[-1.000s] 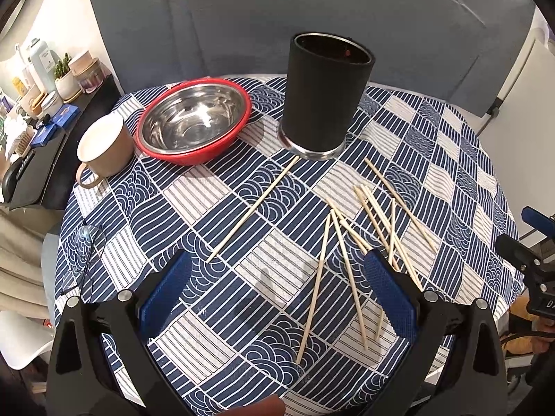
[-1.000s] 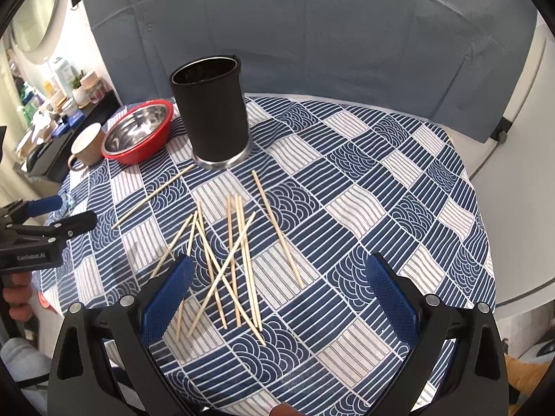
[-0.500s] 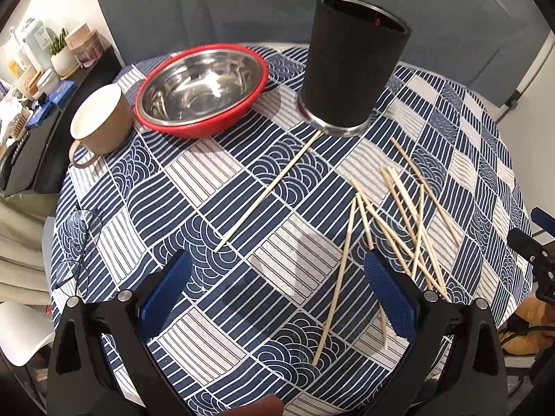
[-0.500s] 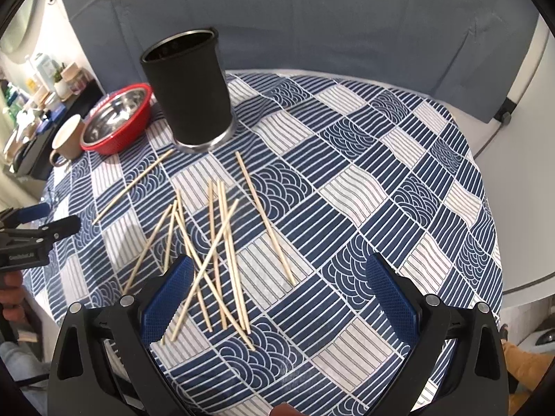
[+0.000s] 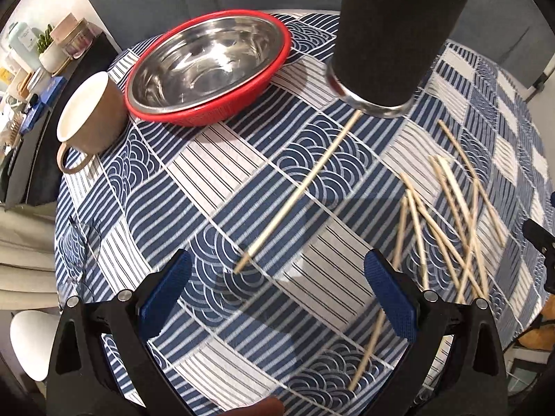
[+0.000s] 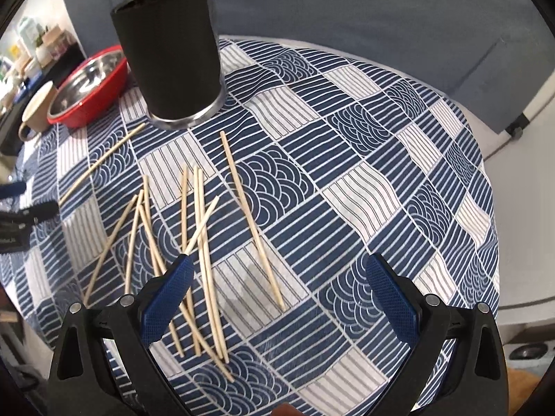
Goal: Organize utensils
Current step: 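Close the left tool on one wooden chopstick while the right tool grasps another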
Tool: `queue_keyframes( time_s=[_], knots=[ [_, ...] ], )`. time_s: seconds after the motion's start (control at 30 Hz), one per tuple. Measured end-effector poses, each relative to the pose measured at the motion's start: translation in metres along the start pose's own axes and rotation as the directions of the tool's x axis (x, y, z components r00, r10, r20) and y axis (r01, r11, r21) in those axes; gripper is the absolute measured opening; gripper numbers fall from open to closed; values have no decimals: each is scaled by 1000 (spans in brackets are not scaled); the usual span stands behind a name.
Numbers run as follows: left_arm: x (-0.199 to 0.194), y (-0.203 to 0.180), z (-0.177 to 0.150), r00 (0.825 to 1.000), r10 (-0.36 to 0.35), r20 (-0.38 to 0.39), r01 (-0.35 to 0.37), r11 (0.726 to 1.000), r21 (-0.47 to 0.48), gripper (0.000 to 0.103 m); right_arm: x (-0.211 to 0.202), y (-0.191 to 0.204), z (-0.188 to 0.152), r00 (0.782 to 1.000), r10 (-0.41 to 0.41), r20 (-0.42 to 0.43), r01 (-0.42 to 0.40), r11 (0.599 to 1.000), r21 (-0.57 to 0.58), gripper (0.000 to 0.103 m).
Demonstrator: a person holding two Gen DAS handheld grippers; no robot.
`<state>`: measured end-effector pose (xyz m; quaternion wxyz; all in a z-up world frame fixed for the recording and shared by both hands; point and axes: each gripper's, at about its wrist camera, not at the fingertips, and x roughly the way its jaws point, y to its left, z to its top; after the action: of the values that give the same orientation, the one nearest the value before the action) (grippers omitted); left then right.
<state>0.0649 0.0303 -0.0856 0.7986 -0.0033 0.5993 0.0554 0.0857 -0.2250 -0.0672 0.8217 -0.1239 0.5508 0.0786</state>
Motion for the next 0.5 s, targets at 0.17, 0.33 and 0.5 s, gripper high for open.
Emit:
queue_keyframes(
  time_s=[0.17, 0.33, 0.5],
  knots=[
    [18, 3, 11, 999, -3, -32, 3, 1000, -6, 97, 24, 1, 7, 999, -16, -42, 15, 1000, -21, 95],
    [40, 3, 20, 998, 9, -69, -7, 1000, 22, 97, 51, -8, 12, 996, -15, -93, 15, 1000, -4, 95],
    [56, 0, 29, 995, 14, -95, -9, 999, 52, 97, 69, -14, 13, 992, -3, -123, 3, 1000, 1, 95]
  ],
)
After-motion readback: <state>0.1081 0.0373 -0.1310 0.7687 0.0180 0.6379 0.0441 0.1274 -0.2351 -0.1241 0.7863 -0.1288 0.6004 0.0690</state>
